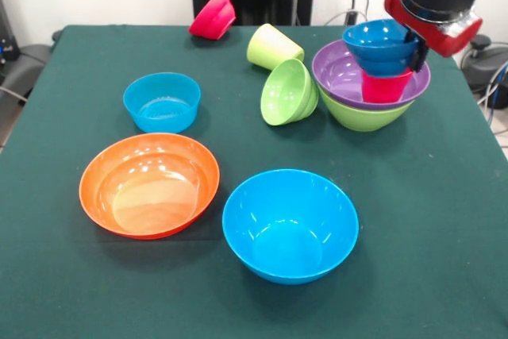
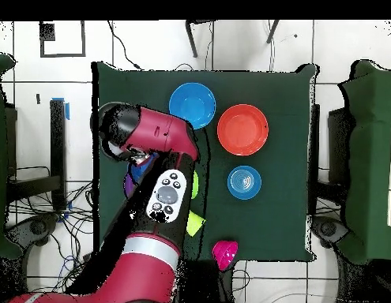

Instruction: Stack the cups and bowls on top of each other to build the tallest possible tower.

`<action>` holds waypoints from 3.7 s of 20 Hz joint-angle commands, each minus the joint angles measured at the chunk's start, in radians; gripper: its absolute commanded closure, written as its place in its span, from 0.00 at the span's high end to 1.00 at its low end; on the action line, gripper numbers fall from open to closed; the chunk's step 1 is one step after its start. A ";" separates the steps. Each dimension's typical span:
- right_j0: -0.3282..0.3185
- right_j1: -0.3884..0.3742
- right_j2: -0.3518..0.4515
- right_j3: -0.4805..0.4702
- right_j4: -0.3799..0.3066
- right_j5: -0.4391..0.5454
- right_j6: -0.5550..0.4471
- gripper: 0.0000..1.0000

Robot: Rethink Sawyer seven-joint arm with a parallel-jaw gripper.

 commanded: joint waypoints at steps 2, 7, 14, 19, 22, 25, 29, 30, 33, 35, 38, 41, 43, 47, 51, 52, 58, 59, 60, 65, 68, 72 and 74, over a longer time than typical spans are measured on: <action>0.020 0.053 0.036 0.013 -0.019 0.024 0.214 0.00; 0.039 0.091 -0.031 -0.063 -0.074 0.149 0.232 0.00; 0.047 0.096 -0.047 -0.051 -0.053 0.138 0.207 0.00; 0.065 0.080 -0.032 0.007 -0.019 0.082 0.205 0.00; 0.069 0.081 -0.024 0.009 -0.006 0.070 0.206 0.00; 0.068 0.088 -0.013 0.003 0.009 0.048 0.212 0.00; 0.066 0.093 0.002 -0.006 0.028 0.030 0.213 0.00; 0.065 0.092 0.007 -0.004 0.034 0.026 0.211 0.00; 0.068 0.091 0.015 -0.002 0.046 0.019 0.210 0.00; 0.076 0.090 0.014 0.001 0.051 0.019 0.212 0.00; 0.083 0.088 0.009 0.008 0.056 0.016 0.209 0.00; 0.083 0.088 0.006 0.017 0.060 0.001 0.199 0.00; 0.080 0.092 0.005 0.018 0.061 -0.008 0.195 0.00; 0.077 0.105 -0.009 0.004 0.045 -0.018 0.187 0.00; 0.071 0.126 -0.042 -0.024 0.006 -0.012 0.176 0.00; 0.071 0.130 -0.051 -0.028 -0.002 -0.011 0.174 0.00; 0.075 0.129 -0.080 -0.015 -0.028 -0.034 0.135 1.00; 0.077 0.127 -0.079 -0.010 -0.027 -0.050 0.134 1.00; 0.079 0.124 -0.078 -0.005 -0.026 -0.065 0.133 1.00; 0.073 0.114 -0.068 0.013 0.015 -0.069 0.162 1.00; 0.071 0.108 -0.060 0.013 0.030 -0.067 0.172 1.00; 0.071 0.108 -0.050 0.018 0.038 -0.084 0.172 1.00; 0.061 0.111 -0.052 0.006 0.032 -0.069 0.163 1.00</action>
